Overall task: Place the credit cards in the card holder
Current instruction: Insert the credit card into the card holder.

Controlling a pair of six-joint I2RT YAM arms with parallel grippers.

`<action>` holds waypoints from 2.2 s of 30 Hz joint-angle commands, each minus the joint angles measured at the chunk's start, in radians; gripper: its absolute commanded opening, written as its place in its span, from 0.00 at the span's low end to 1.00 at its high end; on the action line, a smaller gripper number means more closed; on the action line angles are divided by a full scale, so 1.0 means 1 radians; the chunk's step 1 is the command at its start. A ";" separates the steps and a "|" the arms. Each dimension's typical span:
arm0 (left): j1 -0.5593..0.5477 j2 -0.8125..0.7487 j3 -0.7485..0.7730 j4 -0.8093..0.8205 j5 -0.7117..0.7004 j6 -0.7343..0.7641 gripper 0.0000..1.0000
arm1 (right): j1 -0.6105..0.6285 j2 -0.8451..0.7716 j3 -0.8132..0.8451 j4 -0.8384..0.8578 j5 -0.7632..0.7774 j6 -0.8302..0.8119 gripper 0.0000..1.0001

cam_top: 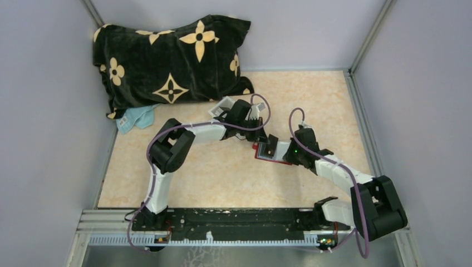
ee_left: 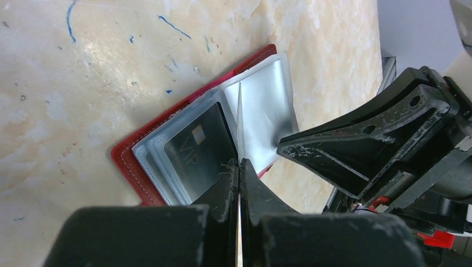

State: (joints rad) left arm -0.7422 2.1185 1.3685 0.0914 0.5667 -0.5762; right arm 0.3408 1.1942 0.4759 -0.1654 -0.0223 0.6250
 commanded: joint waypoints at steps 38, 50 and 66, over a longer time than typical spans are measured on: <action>-0.021 0.022 -0.043 -0.030 -0.008 -0.244 0.00 | -0.083 0.081 -0.036 0.100 0.003 0.023 0.00; 0.005 -0.018 -0.082 -0.049 -0.099 -0.264 0.00 | -0.083 0.079 -0.040 0.096 0.004 0.025 0.00; 0.020 0.020 0.100 -0.273 -0.225 -0.156 0.00 | -0.083 0.081 -0.041 0.096 0.004 0.027 0.00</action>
State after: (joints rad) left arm -0.7322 2.1223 1.4143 -0.0853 0.4103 -0.7895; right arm 0.2653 1.2568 0.4522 -0.0437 -0.0357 0.6567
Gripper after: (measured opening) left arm 0.006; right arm 0.004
